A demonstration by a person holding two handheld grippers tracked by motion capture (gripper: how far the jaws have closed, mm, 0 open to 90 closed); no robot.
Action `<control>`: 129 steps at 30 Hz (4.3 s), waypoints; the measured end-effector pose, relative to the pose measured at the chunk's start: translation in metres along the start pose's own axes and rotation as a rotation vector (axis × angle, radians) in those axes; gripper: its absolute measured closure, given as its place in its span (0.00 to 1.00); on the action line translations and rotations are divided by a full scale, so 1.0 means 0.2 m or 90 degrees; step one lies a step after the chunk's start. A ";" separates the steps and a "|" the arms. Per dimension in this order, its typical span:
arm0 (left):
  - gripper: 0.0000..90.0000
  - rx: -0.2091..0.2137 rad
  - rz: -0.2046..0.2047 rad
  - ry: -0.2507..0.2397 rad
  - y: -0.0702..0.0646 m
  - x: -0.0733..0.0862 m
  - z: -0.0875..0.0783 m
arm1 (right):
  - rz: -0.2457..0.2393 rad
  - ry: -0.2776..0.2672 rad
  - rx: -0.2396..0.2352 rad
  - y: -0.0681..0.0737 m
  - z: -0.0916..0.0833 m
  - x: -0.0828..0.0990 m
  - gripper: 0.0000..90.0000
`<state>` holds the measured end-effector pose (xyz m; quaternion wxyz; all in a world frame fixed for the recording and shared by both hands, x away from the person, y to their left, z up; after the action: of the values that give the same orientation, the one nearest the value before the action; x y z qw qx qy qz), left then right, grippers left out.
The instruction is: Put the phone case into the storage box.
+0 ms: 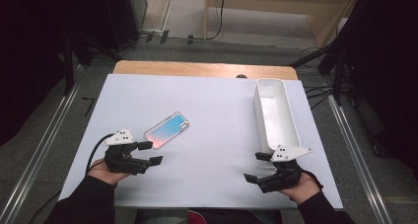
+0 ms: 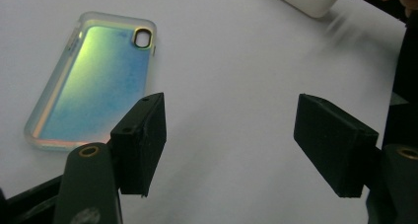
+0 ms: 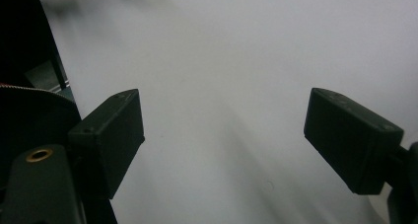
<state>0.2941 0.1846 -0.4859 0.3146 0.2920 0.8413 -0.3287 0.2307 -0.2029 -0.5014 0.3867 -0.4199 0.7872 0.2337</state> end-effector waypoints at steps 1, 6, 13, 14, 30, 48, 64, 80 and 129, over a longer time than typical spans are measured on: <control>0.31 0.001 -0.001 0.000 0.00 0.00 0.00 | 0.000 0.000 0.000 0.00 0.00 0.00 0.16; 0.31 -0.003 -0.002 -0.007 0.02 -0.01 -0.01 | 0.002 0.000 -0.003 0.00 0.00 0.00 0.16; 0.31 -0.025 -0.022 -0.017 0.07 -0.01 -0.03 | 0.002 0.001 -0.005 0.00 0.00 0.00 0.16; 0.31 -0.029 -0.020 -0.019 0.08 -0.01 -0.03 | 0.003 0.002 -0.006 0.00 0.00 0.00 0.16; 0.31 -0.026 -0.030 -0.018 0.14 -0.10 0.04 | 0.001 0.004 -0.007 0.00 0.01 0.00 0.16; 0.31 -0.032 0.001 -0.029 0.13 -0.27 0.13 | 0.003 0.004 -0.009 0.00 0.01 0.00 0.16; 0.31 -0.017 0.005 -0.008 0.19 -0.37 0.25 | 0.005 0.004 -0.010 0.00 0.01 0.00 0.16; 0.31 -0.032 0.034 -0.024 0.26 -0.50 0.34 | 0.001 0.007 -0.016 0.00 0.01 0.01 0.16; 0.01 -0.056 0.052 0.025 0.37 -0.32 0.47 | 0.002 0.011 -0.016 0.01 0.01 0.01 0.16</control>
<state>0.4185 0.1420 -0.5229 0.3234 0.3183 0.8485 -0.2724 0.2290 -0.2022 -0.5035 0.3745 -0.4255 0.7879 0.2406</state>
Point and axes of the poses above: each handheld gripper's, and its own axes: z roughly forward along the jaws, x roughly out of its underside, y roughly to its left, the point moved 5 cm from there along z, roughly forward along the jaws, and after that the axes turned 11 degrees about -z, right-handed, at the moved point
